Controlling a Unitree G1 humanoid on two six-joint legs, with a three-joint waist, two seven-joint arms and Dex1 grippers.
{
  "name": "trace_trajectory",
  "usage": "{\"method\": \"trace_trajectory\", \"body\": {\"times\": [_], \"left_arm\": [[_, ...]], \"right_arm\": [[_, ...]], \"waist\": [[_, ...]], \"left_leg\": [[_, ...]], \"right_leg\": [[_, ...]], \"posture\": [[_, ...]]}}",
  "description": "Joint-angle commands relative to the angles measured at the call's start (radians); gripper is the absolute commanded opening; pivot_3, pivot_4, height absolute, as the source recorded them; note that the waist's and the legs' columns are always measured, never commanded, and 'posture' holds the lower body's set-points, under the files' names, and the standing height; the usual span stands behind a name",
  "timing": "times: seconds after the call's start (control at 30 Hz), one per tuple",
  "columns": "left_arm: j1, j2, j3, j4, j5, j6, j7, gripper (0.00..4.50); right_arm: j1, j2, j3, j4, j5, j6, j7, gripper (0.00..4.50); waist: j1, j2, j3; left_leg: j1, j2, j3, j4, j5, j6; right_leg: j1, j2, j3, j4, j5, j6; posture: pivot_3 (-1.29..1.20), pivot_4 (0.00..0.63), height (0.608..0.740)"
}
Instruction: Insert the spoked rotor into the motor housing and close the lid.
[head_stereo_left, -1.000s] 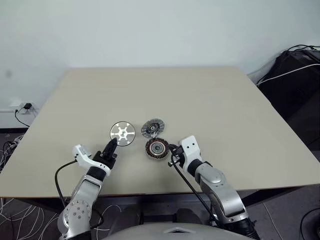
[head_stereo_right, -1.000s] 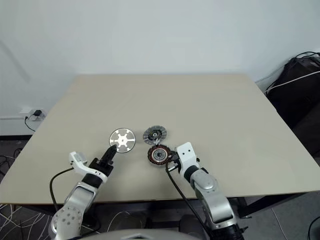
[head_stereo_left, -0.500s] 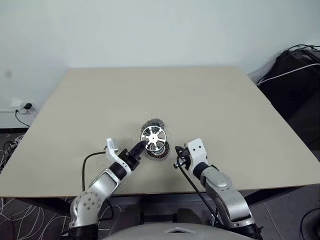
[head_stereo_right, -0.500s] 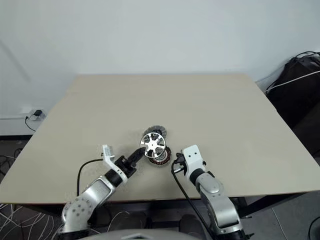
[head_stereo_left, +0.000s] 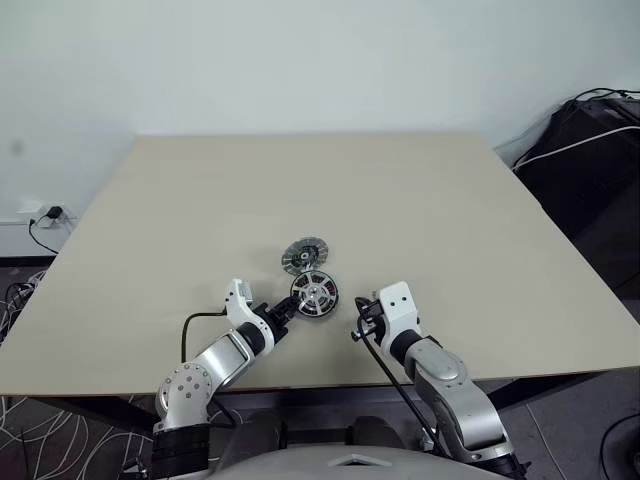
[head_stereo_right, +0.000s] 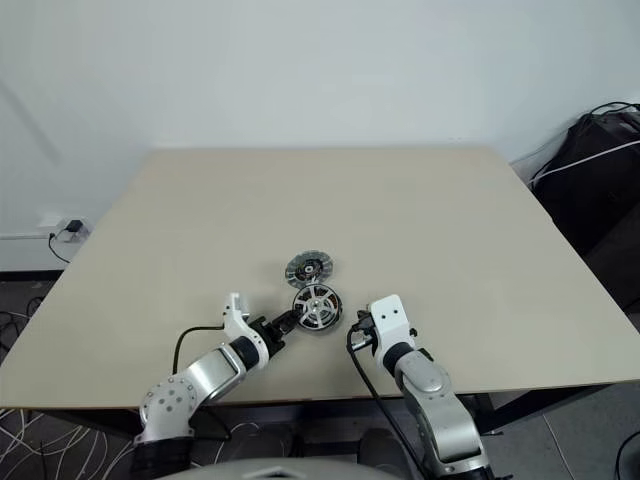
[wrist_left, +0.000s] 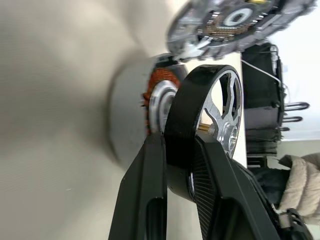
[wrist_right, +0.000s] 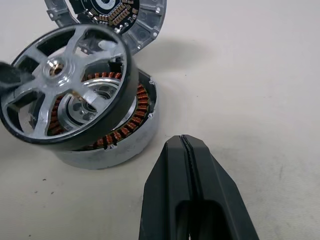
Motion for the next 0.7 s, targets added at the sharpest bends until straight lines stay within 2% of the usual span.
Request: {"method": "trace_trajectory", "body": {"times": [0.03,0.7], "left_arm": [[-0.020,-0.031,0.011,-0.019,-0.030,0.002,0.019,0.60],[-0.064,-0.051,-0.013,0.014,-0.035,-0.017,-0.004,0.60]], "right_arm": [[-0.009,0.004,-0.008,-0.050,0.006,-0.007,-0.002,0.00],[-0.017,0.002,-0.005,-0.044,0.002,-0.009,-0.003,0.00]], "waist": [[0.000,0.000,0.000],[0.000,0.000,0.000]], "left_leg": [[0.000,0.000,0.000,0.000,0.000,0.000],[0.000,0.000,0.000,0.000,0.000,0.000]], "right_leg": [[0.000,0.000,0.000,0.000,0.000,0.000],[0.000,0.000,0.000,0.000,0.000,0.000]], "posture": [[0.00,0.000,0.740],[0.00,0.000,0.740]]}}
